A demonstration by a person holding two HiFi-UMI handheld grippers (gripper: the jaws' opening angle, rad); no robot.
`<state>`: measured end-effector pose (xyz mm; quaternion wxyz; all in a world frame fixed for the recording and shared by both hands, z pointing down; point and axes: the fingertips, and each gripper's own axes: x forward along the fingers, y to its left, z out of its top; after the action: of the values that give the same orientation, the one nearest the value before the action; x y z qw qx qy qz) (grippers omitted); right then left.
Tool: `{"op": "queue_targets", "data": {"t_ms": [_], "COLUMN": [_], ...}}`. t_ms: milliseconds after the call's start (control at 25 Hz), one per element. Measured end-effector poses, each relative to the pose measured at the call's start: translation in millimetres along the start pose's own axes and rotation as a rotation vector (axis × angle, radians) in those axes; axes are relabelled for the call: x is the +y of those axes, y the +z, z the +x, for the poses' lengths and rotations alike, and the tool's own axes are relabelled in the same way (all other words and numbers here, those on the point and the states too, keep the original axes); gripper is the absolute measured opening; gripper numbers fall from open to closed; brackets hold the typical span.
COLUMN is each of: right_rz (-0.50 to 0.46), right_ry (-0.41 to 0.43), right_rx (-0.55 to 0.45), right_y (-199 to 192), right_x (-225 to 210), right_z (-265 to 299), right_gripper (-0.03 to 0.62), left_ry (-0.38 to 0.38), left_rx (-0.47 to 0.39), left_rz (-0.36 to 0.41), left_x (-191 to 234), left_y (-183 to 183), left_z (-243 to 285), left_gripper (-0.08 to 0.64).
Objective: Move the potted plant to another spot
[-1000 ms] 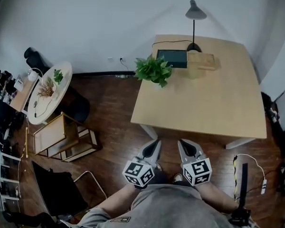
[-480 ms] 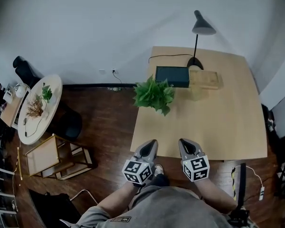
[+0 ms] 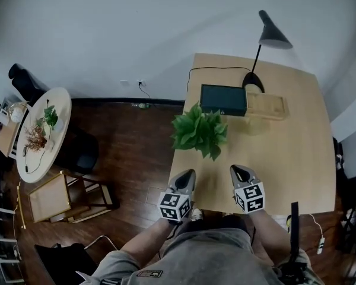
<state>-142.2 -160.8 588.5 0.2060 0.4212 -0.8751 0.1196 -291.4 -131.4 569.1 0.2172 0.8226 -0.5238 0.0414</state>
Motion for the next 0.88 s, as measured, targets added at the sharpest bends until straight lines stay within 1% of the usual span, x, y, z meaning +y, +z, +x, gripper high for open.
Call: {"op": "queue_targets", "data": {"t_ms": [160, 280, 360, 400, 480, 520, 600, 720, 800, 880], "right_rz": [-0.048, -0.082, -0.111, -0.128, -0.166, -0.19, -0.247, -0.331, -0.374, -0.412], "right_ry": [0.086, 0.178, 0.248, 0.287, 0.363, 0.399, 0.465, 0.562, 0.627, 0.69], "right_rx": [0.039, 0.07, 0.088, 0.097, 0.118, 0.128, 0.142, 0.155, 0.162, 0.157], "right_y": [-8.7, -14.4, -17.1, -18.7, -23.0, -25.3, -29.0, -32.8, -34.4, -34.2], "right_x": [-26.3, -39.9, -46.2, -48.5, -52.3, -53.8, -55.2, -54.6, -54.0, -51.6], "right_z": [35.8, 59.9, 75.0, 82.7, 98.3, 105.7, 120.0, 138.7, 148.4, 156.8], "right_gripper": [0.012, 0.017, 0.025, 0.041, 0.116, 0.135, 0.165, 0.213, 0.23, 0.253], "left_ry": [0.075, 0.149, 0.191, 0.211, 0.244, 0.256, 0.27, 0.287, 0.299, 0.294], "left_rx": [0.019, 0.027, 0.031, 0.032, 0.039, 0.047, 0.065, 0.084, 0.083, 0.086], "left_rz": [0.012, -0.004, -0.018, -0.022, -0.023, -0.02, -0.008, 0.018, 0.033, 0.07], "left_x": [14.1, 21.7, 24.6, 26.6, 30.8, 32.6, 35.8, 42.0, 47.9, 51.9], "left_y": [-8.8, -18.6, -25.4, -28.7, -36.0, -40.6, -51.0, -62.4, -65.0, -63.9], "left_z": [26.9, 40.9, 47.8, 51.2, 59.1, 63.4, 72.2, 84.7, 93.3, 102.3], "left_gripper": [0.0, 0.0, 0.02, 0.034, 0.065, 0.085, 0.12, 0.2, 0.229, 0.257]}}
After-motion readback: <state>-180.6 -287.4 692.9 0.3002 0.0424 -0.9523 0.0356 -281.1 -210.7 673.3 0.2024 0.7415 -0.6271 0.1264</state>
